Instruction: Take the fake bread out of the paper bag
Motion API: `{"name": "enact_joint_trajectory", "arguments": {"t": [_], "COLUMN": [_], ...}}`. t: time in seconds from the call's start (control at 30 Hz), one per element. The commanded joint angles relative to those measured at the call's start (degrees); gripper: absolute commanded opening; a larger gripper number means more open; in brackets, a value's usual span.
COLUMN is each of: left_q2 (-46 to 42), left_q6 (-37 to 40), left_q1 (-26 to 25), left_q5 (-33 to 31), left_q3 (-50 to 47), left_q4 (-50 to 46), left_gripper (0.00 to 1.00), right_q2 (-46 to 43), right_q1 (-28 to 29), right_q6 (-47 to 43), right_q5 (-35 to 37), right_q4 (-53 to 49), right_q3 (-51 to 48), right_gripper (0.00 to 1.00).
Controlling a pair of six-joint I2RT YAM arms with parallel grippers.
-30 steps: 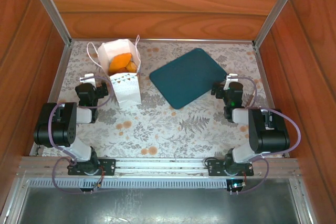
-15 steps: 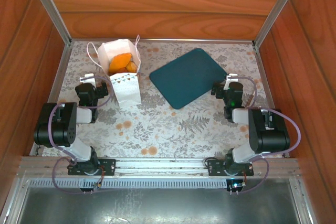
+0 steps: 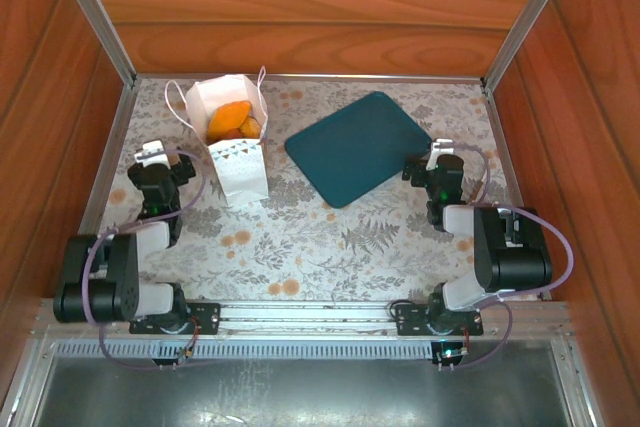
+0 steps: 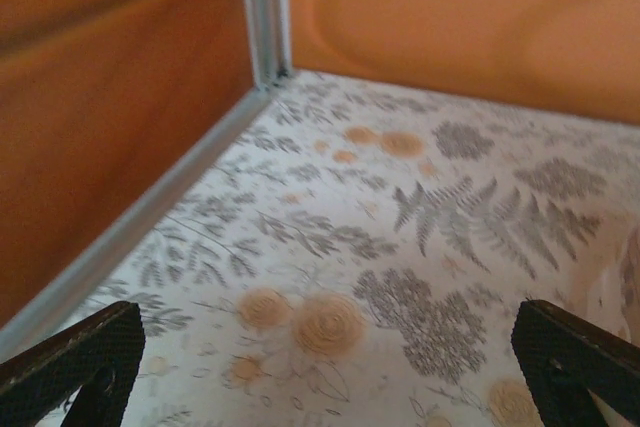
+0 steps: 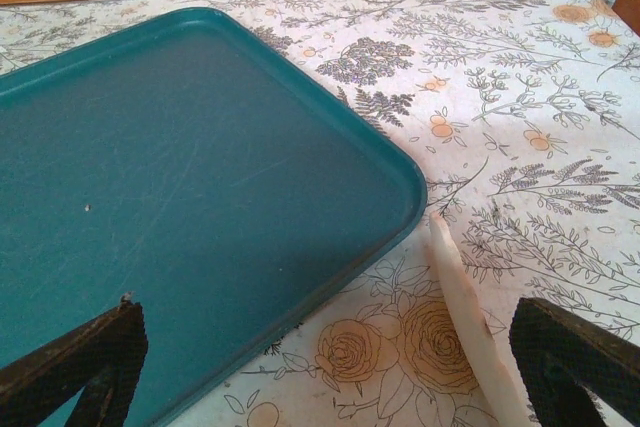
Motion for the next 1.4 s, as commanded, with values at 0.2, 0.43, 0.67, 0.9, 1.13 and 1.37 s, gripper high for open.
{"name": "enact_joint_trajectory", "arguments": {"t": [0.2,0.43,0.67,0.9,1.13,1.37], "left_q2": [-15.3,-20.4,-19.6,-17.5,-16.0,-16.4], "left_q6": [-5.0,-7.5,-7.9,-9.0,-8.7,-8.2], "left_q1": [0.6,0.6,0.6,0.7,0.6,0.7], "left_q5": [-7.4,-8.9,-6.0,-5.8,-6.4,-7.3], "left_q3": [2.3,4.1,6.4,8.0,8.6,8.8], "left_q4": [-15.7,-21.8,-23.4,-23.8,-24.0,-24.1], "left_gripper": [1.0,1.0,1.0,1.0,1.0,1.0], "right_q2": [-2.3,5.5,20.5,31.4,40.9,47.9], "right_q1": [-0.4,-0.5,-1.4,-2.6,-3.4,-3.9], "right_q6": [1.7,4.3,5.6,6.5,7.2,8.0], "right_q5": [3.7,1.7,-1.4,-3.3,-6.0,-8.1], "right_q4": [-25.2,-46.3,-64.7,-75.6,-83.2,-87.8], "right_q3": [15.3,33.4,55.6,70.5,82.3,91.2], "right_gripper": [1.0,0.84,0.75,0.72,0.72,0.73]}}
